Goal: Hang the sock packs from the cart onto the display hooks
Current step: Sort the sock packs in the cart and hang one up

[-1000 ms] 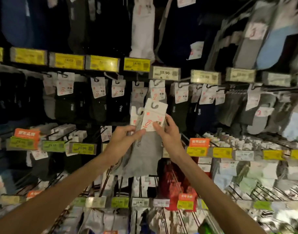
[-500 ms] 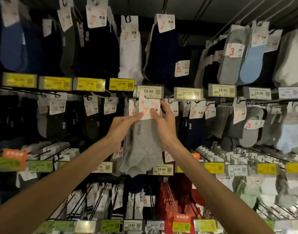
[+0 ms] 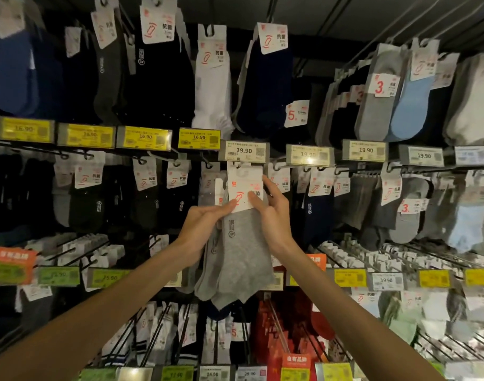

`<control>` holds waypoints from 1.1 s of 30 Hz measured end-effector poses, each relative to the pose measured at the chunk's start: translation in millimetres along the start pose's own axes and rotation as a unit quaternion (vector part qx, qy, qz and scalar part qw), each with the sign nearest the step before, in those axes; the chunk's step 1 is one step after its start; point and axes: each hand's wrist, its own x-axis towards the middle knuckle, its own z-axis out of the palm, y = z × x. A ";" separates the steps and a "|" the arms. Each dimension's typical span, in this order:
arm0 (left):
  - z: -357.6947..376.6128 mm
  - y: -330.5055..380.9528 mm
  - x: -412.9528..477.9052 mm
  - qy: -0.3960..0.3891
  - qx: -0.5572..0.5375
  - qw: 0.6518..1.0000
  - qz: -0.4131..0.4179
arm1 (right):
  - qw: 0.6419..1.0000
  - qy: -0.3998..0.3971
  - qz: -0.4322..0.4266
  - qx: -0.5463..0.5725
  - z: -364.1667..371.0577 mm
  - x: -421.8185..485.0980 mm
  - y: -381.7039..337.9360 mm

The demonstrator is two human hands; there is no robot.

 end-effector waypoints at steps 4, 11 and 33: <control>3.1 14.7 12.3 0.002 0.005 1.000 0.025 | 1.000 0.005 -0.017 0.014 0.7 15.5 -10.2; 3.1 20.6 25.6 0.036 -0.007 0.999 -0.001 | 0.999 0.028 0.006 -0.015 15.5 28.7 -12.1; -4.7 19.9 24.2 0.004 -0.020 0.999 0.042 | 1.000 -0.008 0.023 -0.008 16.7 32.1 -20.5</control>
